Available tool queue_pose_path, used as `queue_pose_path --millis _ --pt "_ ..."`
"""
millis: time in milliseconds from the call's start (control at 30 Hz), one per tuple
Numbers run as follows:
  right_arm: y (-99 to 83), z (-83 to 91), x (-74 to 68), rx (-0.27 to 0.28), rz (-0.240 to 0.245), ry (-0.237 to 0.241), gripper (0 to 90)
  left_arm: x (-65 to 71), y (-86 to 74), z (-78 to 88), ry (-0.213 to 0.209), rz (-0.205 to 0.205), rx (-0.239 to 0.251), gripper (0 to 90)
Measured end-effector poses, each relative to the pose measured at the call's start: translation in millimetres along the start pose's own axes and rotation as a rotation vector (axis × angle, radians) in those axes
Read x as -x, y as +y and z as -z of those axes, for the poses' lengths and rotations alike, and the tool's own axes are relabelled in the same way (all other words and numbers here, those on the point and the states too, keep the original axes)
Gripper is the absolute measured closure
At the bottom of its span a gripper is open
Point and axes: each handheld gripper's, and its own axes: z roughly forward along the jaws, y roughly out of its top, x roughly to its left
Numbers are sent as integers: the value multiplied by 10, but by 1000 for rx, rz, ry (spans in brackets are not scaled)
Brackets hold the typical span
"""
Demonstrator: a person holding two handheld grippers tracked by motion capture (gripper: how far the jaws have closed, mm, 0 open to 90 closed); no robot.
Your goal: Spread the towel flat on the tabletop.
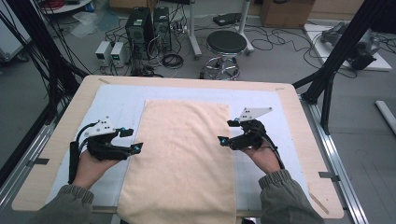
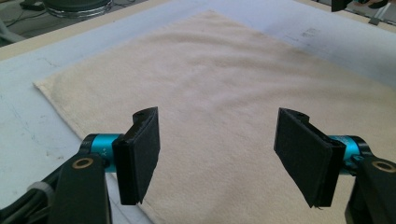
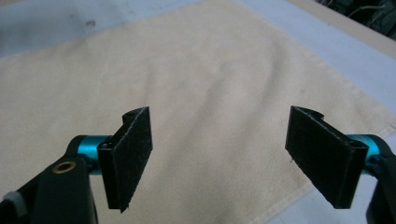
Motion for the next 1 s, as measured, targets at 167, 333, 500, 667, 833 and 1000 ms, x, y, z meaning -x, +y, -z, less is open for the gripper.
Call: queue_pose_path --millis 167,333,500,667,833,1000 --pt "-14 -35 40 -11 -12 -2 219 -22 38 -44 -2 -8 1 318" --pt "-14 -57 49 -7 -18 -3 219 -11 39 -55 -6 -19 -9 319" --pt "4 -62 58 -12 -17 -6 219 -39 43 -58 1 -2 3 324" --pt "48 -55 79 -17 -15 -5 219 -75 61 -86 3 6 1 324" --pt "104 -52 103 -17 -8 -11 220 -86 64 -119 4 2 -9 324" --pt "122 -93 109 -28 -2 -6 219 -91 60 -169 5 6 -14 324"
